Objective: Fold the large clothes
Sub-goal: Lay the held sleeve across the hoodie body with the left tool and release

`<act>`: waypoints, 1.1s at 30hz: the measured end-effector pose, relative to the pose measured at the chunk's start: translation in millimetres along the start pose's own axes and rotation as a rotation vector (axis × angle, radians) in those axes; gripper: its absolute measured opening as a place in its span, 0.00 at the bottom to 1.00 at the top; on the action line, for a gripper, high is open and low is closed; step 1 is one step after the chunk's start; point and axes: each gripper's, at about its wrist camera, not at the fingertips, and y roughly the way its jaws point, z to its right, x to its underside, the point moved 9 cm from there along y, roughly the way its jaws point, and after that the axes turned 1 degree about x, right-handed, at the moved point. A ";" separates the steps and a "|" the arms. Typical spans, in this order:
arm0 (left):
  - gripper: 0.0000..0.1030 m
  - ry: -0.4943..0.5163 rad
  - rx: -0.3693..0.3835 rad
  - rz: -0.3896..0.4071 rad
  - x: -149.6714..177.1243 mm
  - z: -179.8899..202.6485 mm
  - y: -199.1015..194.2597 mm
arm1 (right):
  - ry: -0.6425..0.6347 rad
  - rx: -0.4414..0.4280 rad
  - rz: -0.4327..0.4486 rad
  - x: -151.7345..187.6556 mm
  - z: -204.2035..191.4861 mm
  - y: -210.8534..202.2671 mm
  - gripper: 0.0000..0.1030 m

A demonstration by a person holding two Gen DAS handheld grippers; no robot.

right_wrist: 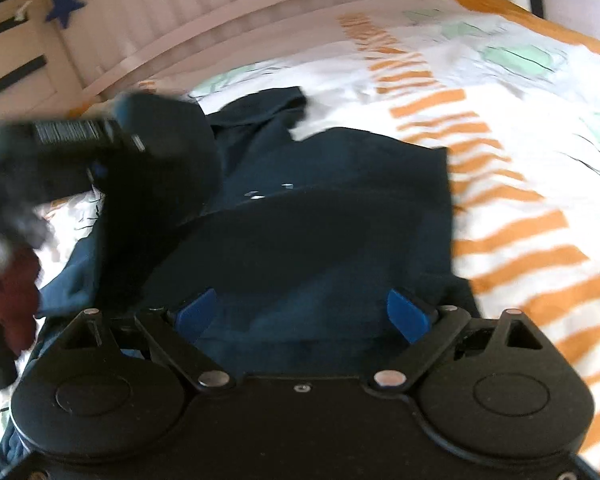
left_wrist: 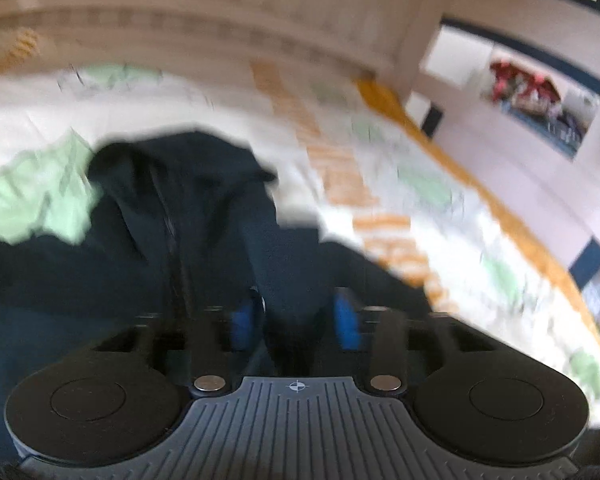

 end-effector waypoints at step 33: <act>1.00 -0.166 -0.453 0.030 73.1 -197.2 -78.3 | 0.015 -0.045 -0.026 -7.0 -18.9 34.8 0.77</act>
